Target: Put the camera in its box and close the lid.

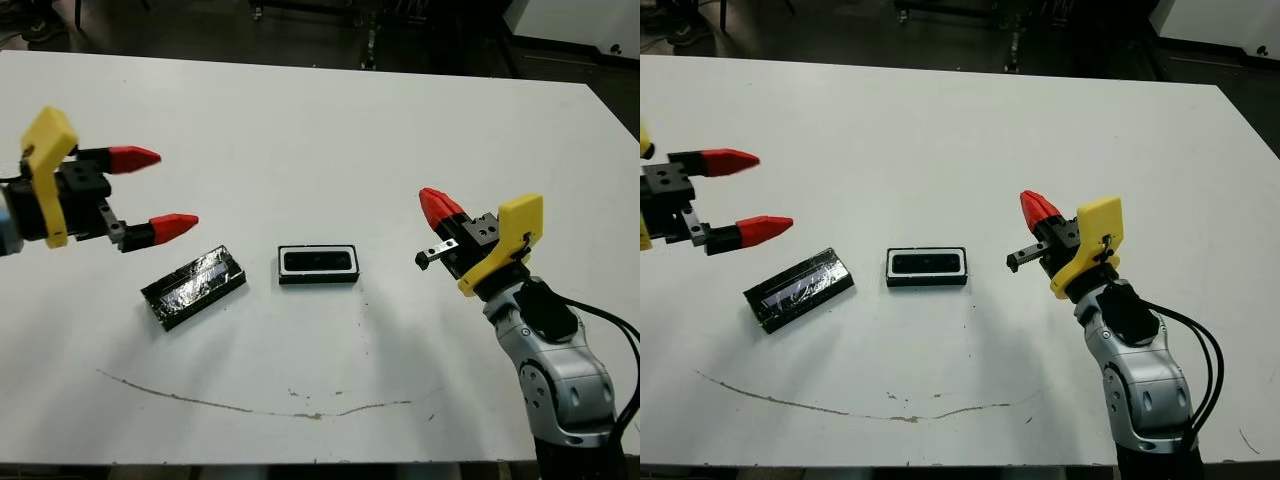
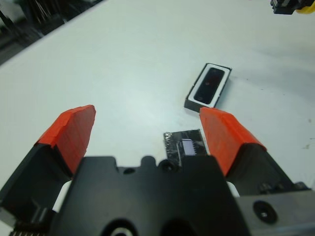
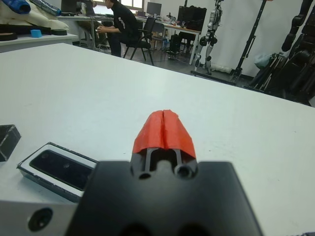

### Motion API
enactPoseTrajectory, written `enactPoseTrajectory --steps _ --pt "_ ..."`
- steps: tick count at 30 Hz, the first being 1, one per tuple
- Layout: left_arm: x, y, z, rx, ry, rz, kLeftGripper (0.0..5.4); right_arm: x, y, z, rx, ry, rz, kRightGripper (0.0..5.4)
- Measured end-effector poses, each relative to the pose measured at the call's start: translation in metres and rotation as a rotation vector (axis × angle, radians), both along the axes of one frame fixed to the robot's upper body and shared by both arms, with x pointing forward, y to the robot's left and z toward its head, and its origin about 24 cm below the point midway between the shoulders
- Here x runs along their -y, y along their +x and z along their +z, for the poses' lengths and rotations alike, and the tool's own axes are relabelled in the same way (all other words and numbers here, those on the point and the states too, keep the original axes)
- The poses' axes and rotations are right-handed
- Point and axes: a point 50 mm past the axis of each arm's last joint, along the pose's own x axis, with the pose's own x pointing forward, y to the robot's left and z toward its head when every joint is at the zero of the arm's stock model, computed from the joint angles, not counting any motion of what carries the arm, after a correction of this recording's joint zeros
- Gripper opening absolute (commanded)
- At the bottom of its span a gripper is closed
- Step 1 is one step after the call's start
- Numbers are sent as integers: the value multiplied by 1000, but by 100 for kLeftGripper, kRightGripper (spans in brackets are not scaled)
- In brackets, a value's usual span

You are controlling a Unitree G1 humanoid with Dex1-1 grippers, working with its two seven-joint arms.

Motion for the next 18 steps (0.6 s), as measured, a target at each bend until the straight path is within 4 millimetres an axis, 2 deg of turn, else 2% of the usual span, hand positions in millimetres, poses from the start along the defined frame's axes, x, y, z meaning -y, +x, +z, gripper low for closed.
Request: enactPoseTrajectory --steps 9,18 --pt "12 -8 -5 -96 -51 -21 540 0 0 -2 -17 -4 -4 3" --pt "16 -19 -21 -201 -127 -49 540 1 0 -2 -19 -15 -14 3"
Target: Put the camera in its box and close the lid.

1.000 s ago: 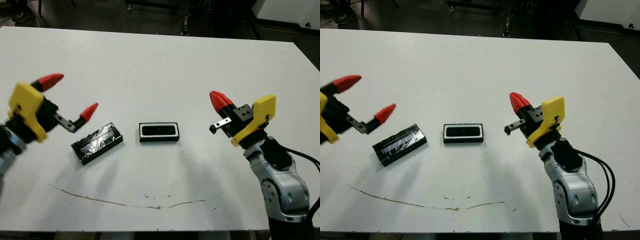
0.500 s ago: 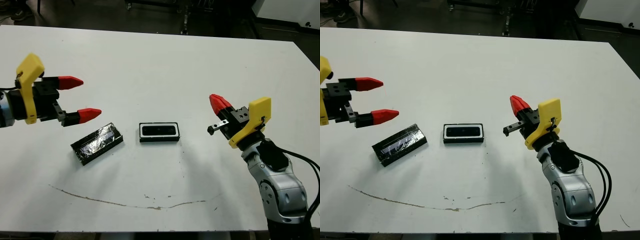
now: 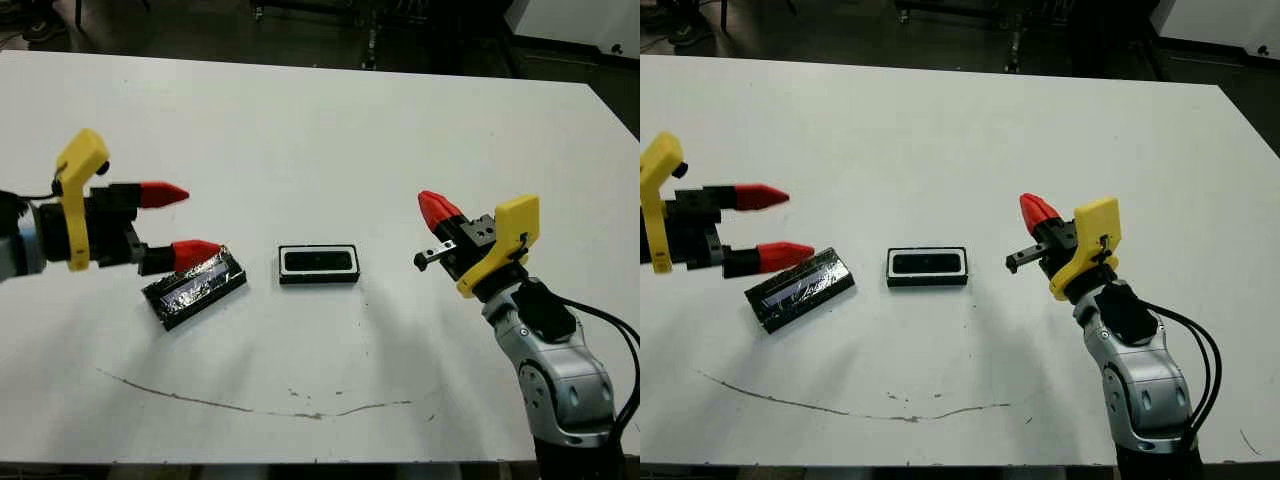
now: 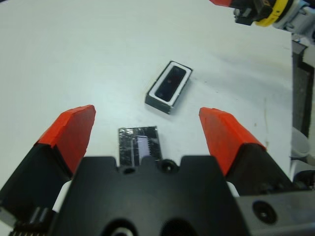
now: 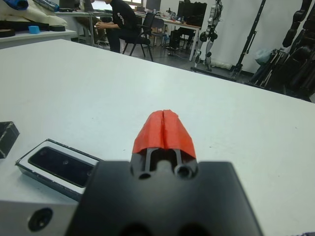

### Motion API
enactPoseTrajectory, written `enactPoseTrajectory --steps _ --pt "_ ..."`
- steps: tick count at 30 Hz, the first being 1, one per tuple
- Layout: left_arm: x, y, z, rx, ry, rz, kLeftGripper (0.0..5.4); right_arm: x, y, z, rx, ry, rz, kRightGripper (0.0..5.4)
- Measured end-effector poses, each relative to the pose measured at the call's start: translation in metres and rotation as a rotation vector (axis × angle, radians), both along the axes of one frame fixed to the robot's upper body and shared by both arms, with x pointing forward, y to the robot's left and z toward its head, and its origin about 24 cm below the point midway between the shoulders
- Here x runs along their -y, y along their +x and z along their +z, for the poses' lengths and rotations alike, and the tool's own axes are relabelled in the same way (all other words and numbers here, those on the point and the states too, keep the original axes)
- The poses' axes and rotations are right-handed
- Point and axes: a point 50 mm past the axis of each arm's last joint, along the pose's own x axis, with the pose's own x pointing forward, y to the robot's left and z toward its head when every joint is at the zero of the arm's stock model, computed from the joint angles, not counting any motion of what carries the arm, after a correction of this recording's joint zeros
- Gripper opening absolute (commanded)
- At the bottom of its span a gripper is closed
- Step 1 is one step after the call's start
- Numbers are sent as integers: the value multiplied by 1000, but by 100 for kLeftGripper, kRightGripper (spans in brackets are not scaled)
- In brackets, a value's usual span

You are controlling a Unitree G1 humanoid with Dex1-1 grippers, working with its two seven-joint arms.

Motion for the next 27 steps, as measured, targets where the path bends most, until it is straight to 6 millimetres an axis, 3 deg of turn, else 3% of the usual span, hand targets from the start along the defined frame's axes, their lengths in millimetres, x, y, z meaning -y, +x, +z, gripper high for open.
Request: enactPoseTrajectory --steps 27 --pt "7 -22 -27 11 143 144 540 0 -4 -6 -27 -3 -11 3"
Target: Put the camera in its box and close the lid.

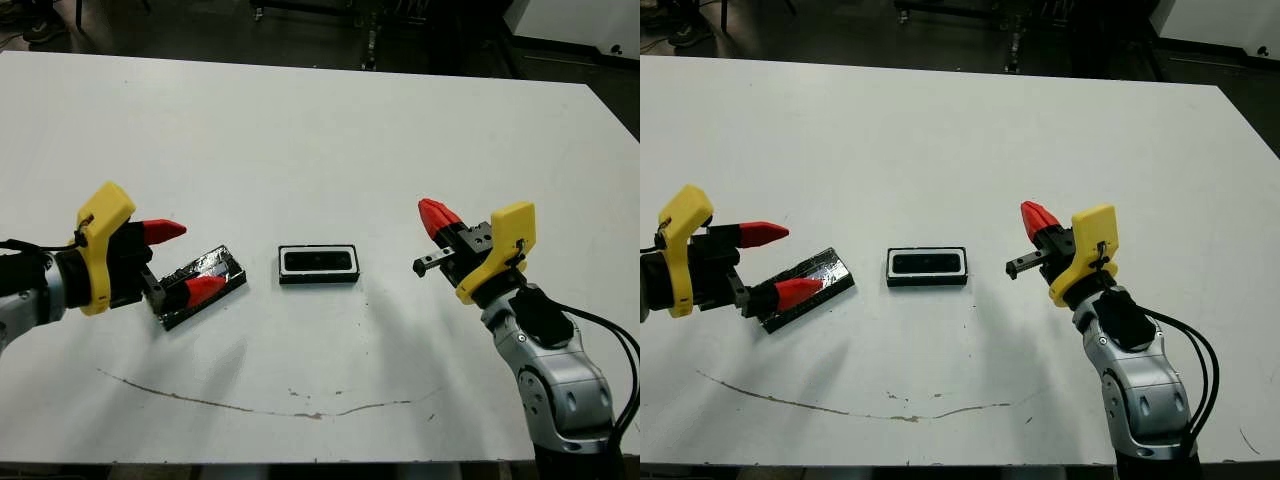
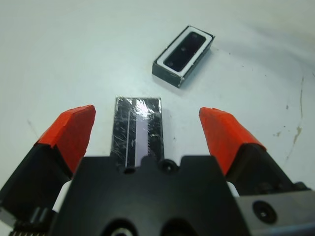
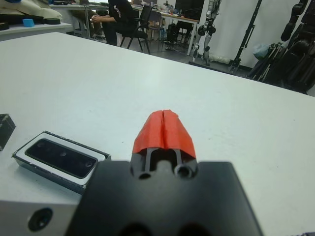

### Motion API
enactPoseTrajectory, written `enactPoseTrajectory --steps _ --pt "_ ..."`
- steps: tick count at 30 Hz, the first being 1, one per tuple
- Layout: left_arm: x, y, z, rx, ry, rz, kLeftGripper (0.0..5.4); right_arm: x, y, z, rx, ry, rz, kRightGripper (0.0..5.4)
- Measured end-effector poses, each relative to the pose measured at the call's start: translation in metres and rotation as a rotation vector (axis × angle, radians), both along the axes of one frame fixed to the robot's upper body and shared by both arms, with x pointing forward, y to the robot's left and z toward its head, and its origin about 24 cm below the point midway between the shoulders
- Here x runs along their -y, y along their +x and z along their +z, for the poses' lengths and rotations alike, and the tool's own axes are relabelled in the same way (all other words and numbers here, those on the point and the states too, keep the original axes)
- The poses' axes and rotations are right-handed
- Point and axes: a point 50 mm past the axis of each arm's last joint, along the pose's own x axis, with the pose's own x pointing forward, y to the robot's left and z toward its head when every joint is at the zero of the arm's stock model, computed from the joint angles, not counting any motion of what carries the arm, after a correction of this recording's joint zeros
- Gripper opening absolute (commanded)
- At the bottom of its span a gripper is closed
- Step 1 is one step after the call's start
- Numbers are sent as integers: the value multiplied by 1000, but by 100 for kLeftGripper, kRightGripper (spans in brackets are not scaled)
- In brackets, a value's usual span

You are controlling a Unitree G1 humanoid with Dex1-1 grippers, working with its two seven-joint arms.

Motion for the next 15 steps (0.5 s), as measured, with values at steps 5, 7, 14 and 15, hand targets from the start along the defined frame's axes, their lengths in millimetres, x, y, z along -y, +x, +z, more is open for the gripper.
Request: enactPoseTrajectory --steps 5,7,14,15 --pt "1 -2 -3 -49 -30 -3 540 0 0 0 -1 0 -1 3" --pt "2 -3 -4 -76 -42 -2 540 0 0 0 -2 0 -1 3" --pt "1 -4 -5 -80 -41 3 540 0 -1 0 0 0 0 3" --pt "1 -3 -5 -79 -41 8 540 0 -1 0 0 0 0 3"
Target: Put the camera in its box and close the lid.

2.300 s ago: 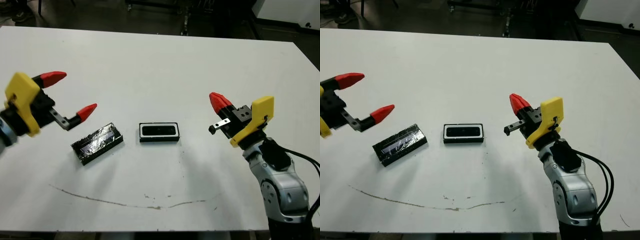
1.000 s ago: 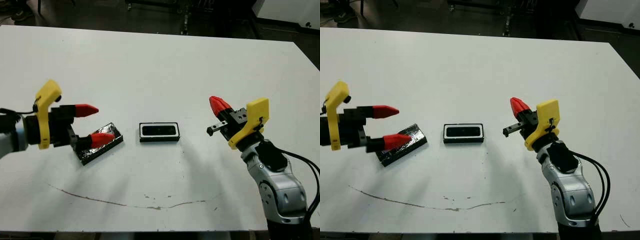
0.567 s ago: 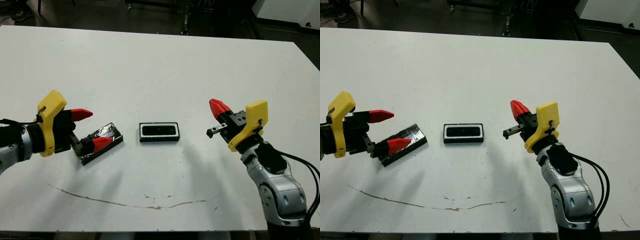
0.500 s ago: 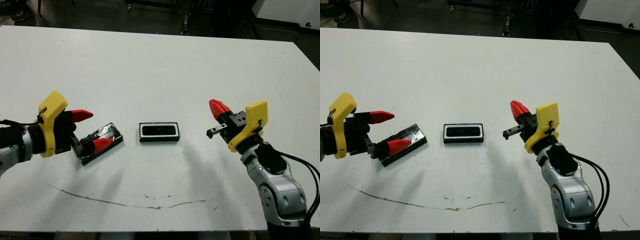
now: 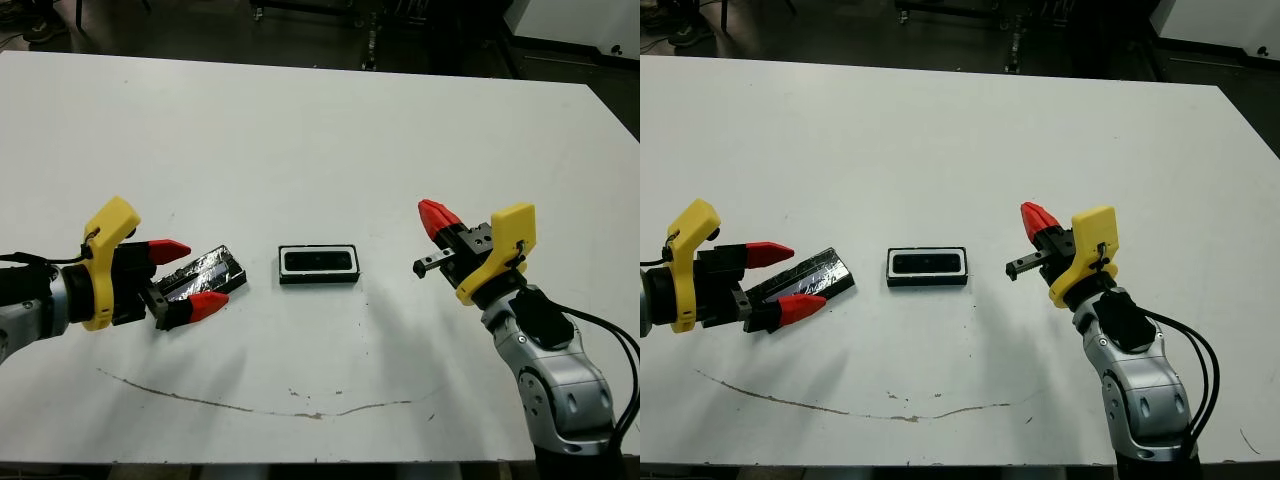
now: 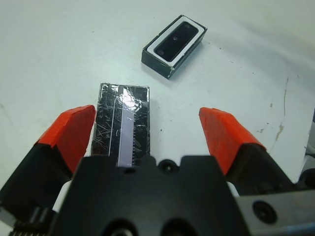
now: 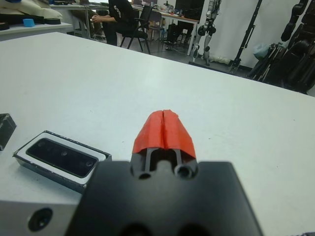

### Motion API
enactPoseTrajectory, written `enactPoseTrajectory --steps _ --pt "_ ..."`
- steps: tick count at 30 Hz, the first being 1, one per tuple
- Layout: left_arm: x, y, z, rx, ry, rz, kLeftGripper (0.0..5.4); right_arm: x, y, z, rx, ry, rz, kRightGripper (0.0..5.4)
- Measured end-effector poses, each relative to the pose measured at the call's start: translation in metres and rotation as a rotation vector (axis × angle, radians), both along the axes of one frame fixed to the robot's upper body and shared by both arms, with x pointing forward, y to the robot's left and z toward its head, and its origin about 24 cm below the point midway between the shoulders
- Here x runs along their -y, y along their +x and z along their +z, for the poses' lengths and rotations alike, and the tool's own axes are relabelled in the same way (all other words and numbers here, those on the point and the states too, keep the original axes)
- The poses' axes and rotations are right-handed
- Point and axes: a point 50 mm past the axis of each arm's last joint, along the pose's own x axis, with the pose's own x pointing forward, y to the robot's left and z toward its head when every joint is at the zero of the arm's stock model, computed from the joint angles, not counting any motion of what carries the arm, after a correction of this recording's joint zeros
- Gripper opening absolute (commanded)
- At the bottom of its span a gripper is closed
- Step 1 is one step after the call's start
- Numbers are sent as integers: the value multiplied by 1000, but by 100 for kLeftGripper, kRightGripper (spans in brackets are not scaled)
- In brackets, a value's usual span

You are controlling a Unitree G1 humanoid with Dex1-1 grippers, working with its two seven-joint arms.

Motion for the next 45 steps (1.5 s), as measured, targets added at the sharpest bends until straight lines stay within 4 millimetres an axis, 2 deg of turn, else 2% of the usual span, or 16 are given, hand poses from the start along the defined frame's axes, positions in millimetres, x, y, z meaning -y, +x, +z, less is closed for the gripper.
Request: enactPoseTrajectory --steps 8,19,45 --pt "-4 3 -3 34 40 27 540 0 -1 -1 -6 2 -1 3" --pt "-3 3 -14 -16 34 15 540 0 -3 -4 -21 5 3 3" --pt "-3 3 -21 -22 85 18 540 -1 -4 -6 -33 19 14 3"
